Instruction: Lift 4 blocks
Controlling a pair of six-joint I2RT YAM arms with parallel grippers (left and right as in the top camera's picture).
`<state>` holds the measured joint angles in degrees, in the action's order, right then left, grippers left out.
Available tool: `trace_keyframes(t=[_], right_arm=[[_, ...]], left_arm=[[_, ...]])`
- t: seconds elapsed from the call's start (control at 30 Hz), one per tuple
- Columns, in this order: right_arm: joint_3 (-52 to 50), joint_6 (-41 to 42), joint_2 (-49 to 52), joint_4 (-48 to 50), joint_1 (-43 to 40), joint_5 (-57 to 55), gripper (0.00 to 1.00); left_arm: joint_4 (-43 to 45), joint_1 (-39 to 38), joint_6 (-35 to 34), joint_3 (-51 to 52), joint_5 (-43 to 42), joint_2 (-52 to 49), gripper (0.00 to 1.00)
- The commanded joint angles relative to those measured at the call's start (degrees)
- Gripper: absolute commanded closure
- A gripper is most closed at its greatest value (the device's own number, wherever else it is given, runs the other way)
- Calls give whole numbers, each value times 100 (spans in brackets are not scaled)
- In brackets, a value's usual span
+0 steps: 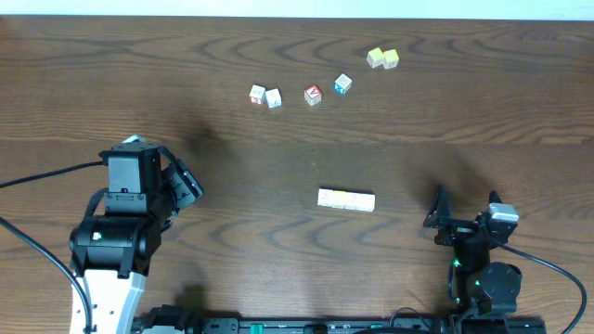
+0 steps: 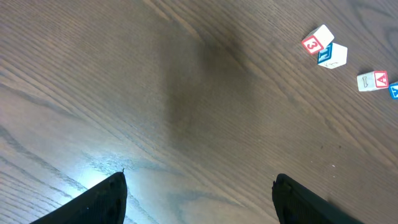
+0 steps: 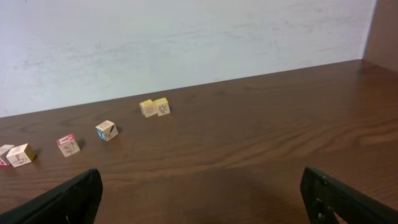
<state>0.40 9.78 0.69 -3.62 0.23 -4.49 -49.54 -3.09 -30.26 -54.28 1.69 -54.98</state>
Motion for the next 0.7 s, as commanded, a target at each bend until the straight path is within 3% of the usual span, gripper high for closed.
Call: trace_keyframes(t=[0.0,0.4,0.67], right_arm=[[-9,-85,-37,-26,-57,44,1],[-9,-85,-37,-26,-57,44,1],[-9,-85,-37,-26,-57,44,1]], left_arm=[[-17,28,-87,-81,48,-7,25],[-98,13,90,-81,52,28,25],[-96,13,264,337,52,887,25]])
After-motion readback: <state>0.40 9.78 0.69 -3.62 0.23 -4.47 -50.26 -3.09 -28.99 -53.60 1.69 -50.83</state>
